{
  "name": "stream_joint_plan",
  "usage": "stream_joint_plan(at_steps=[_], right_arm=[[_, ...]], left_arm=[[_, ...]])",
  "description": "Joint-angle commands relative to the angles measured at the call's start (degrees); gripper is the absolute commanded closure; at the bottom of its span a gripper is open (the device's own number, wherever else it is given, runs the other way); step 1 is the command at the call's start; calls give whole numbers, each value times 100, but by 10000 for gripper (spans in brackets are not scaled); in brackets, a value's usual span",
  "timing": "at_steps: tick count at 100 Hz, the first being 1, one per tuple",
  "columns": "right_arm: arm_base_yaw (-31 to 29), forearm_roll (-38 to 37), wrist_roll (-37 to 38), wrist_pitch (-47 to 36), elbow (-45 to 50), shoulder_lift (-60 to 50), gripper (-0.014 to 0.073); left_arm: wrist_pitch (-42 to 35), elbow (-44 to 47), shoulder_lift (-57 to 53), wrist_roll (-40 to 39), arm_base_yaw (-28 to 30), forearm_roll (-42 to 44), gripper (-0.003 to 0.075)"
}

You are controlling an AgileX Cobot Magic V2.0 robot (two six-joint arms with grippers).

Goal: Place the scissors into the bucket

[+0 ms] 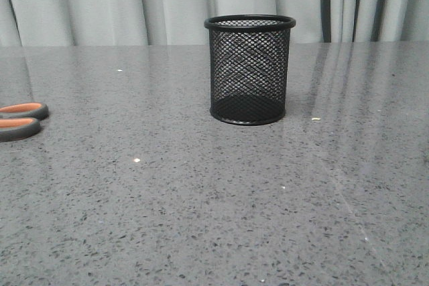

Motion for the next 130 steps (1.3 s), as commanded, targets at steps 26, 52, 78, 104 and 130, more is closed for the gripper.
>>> stream_joint_plan(at_steps=[26, 52, 78, 104, 130], right_arm=[[-41, -68, -16, -1319, 33, -131, 649], [-41, 338, -16, -1631, 33, -131, 649], [-41, 1924, -16, -1909, 33, -131, 649], [-41, 2742, -16, -1306, -469, -107, 648], [-41, 2052, -16, -5, -1934, 1037, 647]], left_arm=[[-450, 232, -161, -61, 23, -7, 740], [-483, 232, -161, -61, 23, -1124, 740], [-726, 211, -161, -61, 23, -3022, 740], [-467, -413, -134, -61, 23, -3907, 740], [1274, -2380, 1172, -51, 23, -2222, 740]])
